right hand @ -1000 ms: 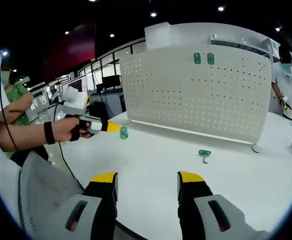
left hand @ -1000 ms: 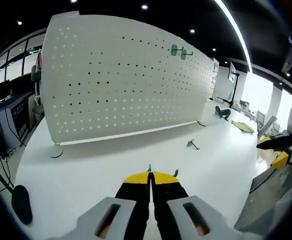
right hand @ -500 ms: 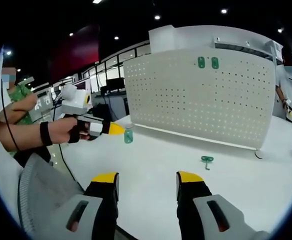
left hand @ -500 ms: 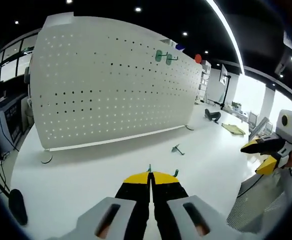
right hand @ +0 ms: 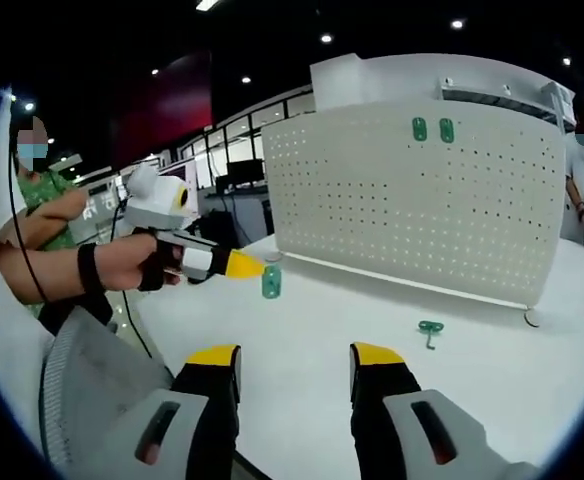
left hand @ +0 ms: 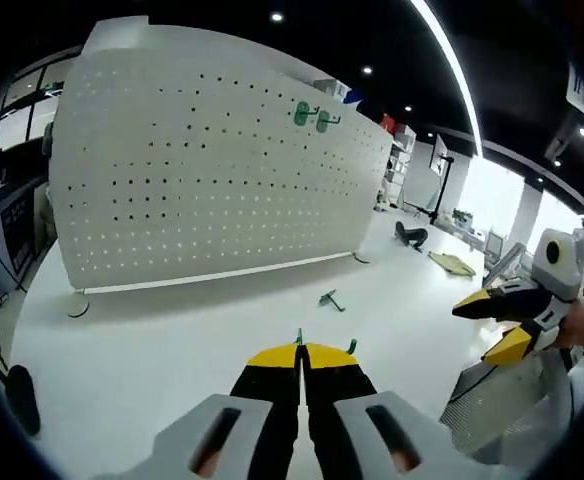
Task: Insert the hook assembly into the mounting plate slot until the hook locks in place.
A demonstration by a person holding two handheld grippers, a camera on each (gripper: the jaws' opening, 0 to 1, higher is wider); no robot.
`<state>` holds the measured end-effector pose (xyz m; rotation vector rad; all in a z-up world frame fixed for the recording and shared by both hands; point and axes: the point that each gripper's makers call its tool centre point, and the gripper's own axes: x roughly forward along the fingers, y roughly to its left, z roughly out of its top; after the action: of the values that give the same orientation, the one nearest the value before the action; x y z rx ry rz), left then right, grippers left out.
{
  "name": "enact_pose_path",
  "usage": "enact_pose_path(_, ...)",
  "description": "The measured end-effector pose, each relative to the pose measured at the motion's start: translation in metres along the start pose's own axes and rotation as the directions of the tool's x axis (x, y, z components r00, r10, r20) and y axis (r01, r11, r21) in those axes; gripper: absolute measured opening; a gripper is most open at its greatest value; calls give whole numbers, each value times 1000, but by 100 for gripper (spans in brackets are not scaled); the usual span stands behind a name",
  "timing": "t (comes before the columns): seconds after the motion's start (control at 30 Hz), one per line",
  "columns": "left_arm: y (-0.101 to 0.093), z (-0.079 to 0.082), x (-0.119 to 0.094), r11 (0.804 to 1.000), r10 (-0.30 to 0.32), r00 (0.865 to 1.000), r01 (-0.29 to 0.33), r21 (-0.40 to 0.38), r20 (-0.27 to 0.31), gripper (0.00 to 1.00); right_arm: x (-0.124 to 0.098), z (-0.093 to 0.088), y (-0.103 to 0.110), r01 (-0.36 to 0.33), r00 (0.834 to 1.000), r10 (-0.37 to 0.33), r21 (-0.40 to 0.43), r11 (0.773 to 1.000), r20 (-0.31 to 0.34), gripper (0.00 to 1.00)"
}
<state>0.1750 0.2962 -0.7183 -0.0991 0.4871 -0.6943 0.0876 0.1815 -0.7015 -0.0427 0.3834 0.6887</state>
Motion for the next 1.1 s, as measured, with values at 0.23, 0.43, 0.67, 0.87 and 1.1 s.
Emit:
enact_pose_path(0.23, -19, 0, -4, 999, -43, 999, 43, -21, 12, 1, 2, 2, 3, -10, 1000, 10, 13, 1000, 16, 39)
enact_pose_path(0.43, -34, -3, -4, 997, -69, 998, 69, -30, 5, 1, 4, 2, 5, -20, 999, 20, 16, 1000, 25, 36)
enact_pose_path(0.67, -57, 1, -3, 989, -126, 992, 128, -67, 31, 1, 7, 4, 10, -43, 999, 42, 22, 999, 33, 29)
enact_pose_path(0.87, -73, 5, -1, 980, -174, 984, 177, -93, 45, 1, 9, 6, 8, -42, 998, 41, 27, 999, 43, 27)
enact_pose_path(1.1, -95, 7, 3, 968, -226, 973, 230, -98, 54, 1, 10, 9, 9, -53, 997, 50, 40, 998, 66, 23)
